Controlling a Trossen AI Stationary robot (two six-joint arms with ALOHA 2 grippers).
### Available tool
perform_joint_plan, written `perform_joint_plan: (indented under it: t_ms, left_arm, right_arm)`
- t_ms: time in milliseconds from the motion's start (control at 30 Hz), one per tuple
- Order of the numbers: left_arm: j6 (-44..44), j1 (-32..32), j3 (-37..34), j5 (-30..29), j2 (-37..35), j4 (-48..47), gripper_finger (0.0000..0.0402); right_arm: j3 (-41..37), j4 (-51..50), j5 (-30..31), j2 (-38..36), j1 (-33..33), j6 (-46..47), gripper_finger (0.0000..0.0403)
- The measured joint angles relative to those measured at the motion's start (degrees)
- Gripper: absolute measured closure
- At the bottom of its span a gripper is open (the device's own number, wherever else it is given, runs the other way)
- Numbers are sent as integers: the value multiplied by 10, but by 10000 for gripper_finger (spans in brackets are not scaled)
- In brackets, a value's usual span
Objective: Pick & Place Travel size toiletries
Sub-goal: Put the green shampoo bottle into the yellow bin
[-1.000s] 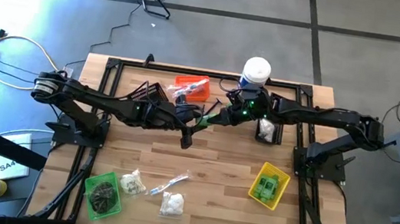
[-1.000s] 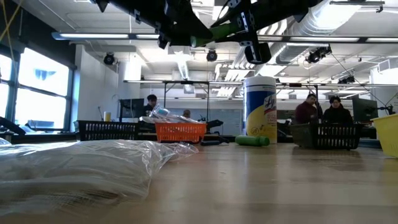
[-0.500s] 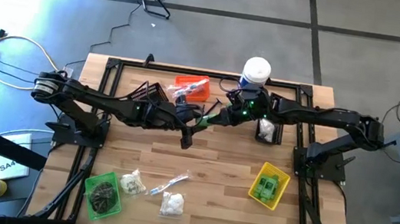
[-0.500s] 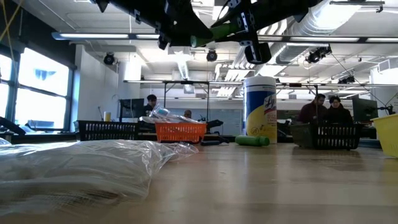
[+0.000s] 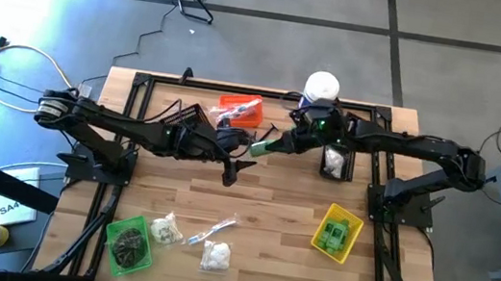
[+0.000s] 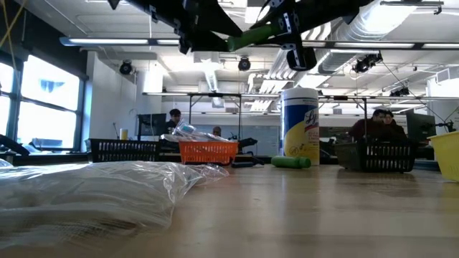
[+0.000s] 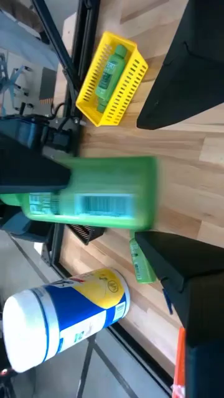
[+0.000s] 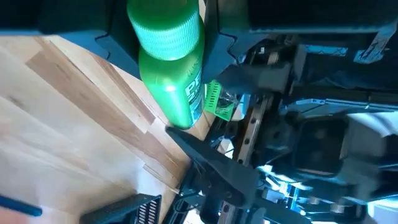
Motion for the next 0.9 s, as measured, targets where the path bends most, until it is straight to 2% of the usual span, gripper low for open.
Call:
perform_joint_plan:
  t_ms: [233,433,600,800,900]
  left_arm:
    - [0,0,0,0,-40,-25,145]
    - [0,0,0,-1,-48,-42,147]
    - [0,0,0,-2,-49,-42,147]
    - [0,0,0,-2,-49,-38,147]
    - [0,0,0,-2,-49,-38,147]
  right_arm:
    - [0,-86,-4,-68,-36,-35,294]
    - [0,-202,-14,-153,-44,-42,294]
    - [0,-315,-13,-223,-37,-39,293]
    - [0,-470,21,-284,-15,-29,296]
    - [0,-516,42,-301,3,-9,294]
